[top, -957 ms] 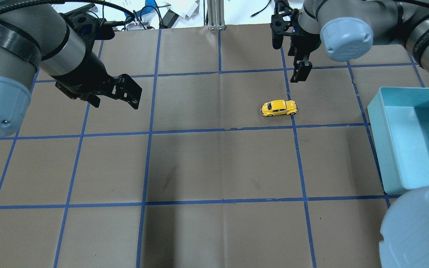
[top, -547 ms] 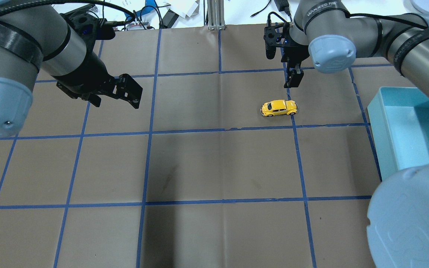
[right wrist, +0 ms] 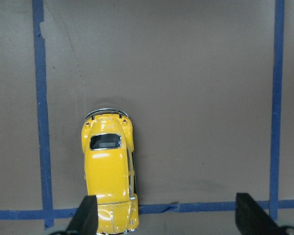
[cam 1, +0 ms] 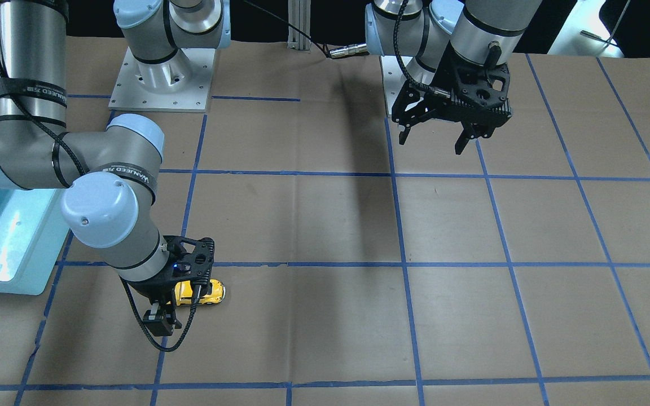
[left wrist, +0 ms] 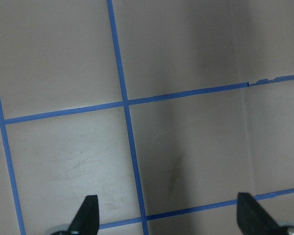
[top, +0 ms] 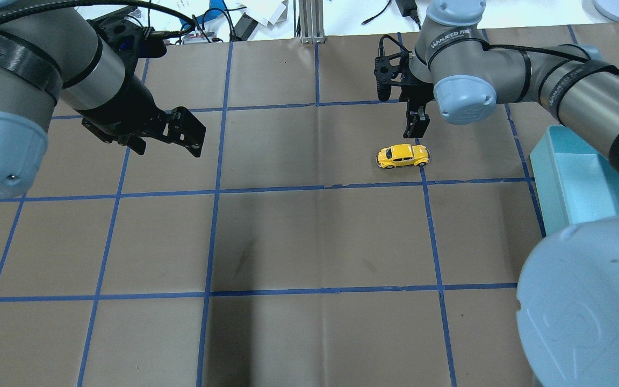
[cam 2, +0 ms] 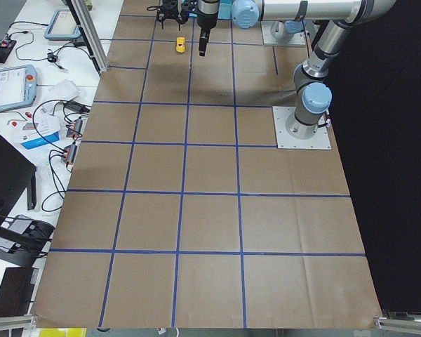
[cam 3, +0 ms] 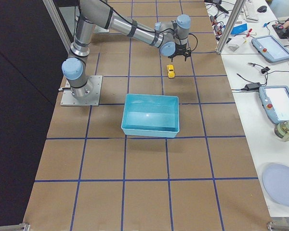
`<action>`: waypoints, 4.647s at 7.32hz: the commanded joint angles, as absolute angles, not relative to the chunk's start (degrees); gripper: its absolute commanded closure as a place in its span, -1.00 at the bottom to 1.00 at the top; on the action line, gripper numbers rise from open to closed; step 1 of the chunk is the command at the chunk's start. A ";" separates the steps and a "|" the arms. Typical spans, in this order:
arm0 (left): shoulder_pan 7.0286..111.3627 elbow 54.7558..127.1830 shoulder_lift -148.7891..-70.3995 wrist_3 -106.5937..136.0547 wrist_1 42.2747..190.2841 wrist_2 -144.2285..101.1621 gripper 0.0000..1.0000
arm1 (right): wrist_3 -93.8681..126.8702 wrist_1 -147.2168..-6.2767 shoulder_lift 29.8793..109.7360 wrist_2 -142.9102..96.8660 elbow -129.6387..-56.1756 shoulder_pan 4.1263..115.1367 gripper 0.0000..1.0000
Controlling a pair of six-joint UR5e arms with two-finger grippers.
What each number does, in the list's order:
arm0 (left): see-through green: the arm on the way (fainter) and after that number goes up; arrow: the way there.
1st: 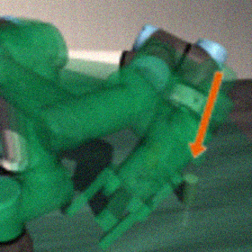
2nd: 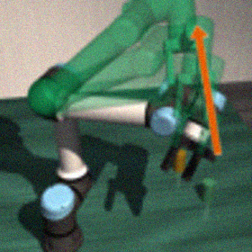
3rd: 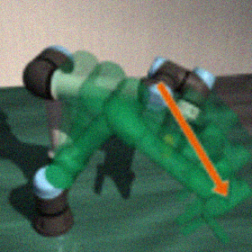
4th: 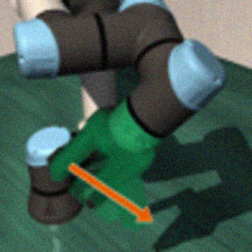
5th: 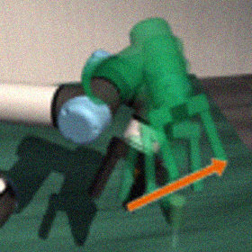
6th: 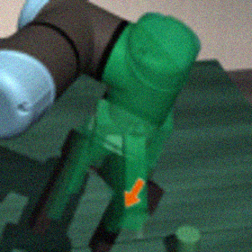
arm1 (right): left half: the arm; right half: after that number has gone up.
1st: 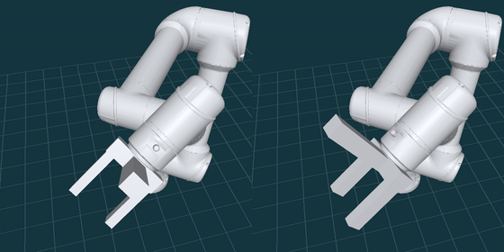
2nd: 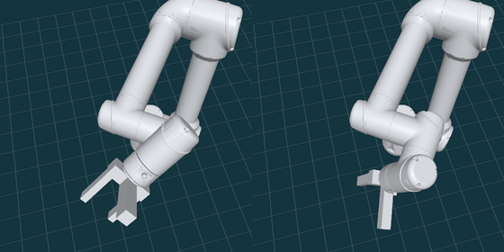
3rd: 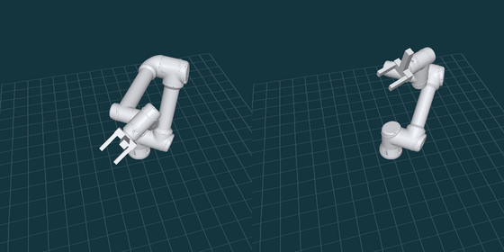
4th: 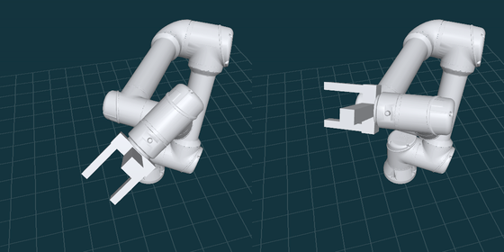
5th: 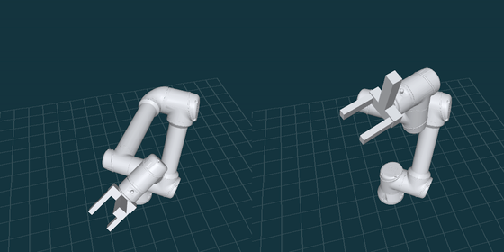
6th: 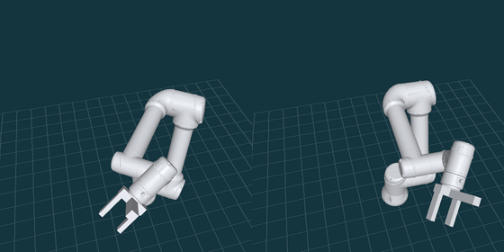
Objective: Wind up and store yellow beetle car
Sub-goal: 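Lower the right gripper down onto the yellow beetle car, then close the right gripper around the car, then lift the car and carry it toward the light-blue bin with the right gripper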
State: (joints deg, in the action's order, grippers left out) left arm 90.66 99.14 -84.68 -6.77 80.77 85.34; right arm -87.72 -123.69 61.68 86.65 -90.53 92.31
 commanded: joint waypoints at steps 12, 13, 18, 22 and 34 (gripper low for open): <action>90.62 99.14 -84.37 -6.77 80.86 85.43 -1.00 | -90.44 -130.78 60.39 87.01 -98.79 92.64 -1.00; 90.62 99.14 -84.37 -6.77 80.86 85.43 -1.00 | -90.44 -130.96 60.03 86.92 -98.79 92.64 -1.00; 90.70 99.14 -84.37 -6.68 80.77 85.34 -1.00 | -90.61 -131.66 60.38 86.84 -98.79 92.64 -0.02; 90.79 99.14 -84.20 -6.77 80.77 85.43 -1.00 | -93.78 -131.66 62.48 87.01 -98.09 92.64 0.22; 91.23 99.05 -83.15 -6.94 81.30 86.13 -1.00 | -107.20 -112.17 86.56 88.07 -103.00 73.95 0.30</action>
State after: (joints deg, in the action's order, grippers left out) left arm 91.12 99.09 -83.60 -6.91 81.06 85.75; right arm -104.25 -114.34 84.48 88.84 -101.98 77.50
